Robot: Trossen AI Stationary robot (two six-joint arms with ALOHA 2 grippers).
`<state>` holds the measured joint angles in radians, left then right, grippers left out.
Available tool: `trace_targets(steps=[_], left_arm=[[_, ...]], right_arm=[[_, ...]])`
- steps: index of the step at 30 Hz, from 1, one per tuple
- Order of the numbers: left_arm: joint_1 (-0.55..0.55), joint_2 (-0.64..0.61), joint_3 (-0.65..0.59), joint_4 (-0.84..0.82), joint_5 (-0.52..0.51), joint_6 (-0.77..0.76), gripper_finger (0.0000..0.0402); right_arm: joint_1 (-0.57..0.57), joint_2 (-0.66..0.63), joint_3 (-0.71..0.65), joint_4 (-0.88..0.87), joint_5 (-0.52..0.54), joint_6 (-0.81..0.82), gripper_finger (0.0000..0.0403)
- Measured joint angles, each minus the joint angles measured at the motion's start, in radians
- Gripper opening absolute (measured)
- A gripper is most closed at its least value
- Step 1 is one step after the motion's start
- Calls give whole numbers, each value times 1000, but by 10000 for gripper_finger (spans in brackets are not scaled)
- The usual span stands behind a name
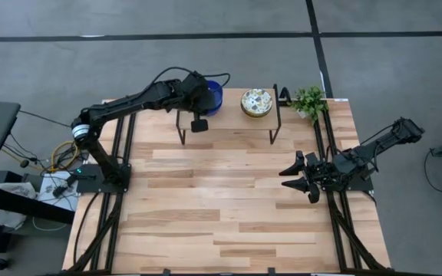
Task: Pick & Place Mini bowls
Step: Stack the blue bowl on top of the stacked blue bowl on the shelf
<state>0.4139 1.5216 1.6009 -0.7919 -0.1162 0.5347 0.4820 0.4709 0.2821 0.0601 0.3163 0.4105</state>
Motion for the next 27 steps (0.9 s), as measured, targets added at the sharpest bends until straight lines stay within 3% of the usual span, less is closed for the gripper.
trace_targets(steps=[17, 27], left_arm=[[12, 26, 0, -2, -9, 1, 7], [7, 24, 0, 5, -13, 0, 26]], right_arm=[[0, 0, 0, 0, 0, 0, 177], [0, 0, 0, 0, 0, 0, 178]])
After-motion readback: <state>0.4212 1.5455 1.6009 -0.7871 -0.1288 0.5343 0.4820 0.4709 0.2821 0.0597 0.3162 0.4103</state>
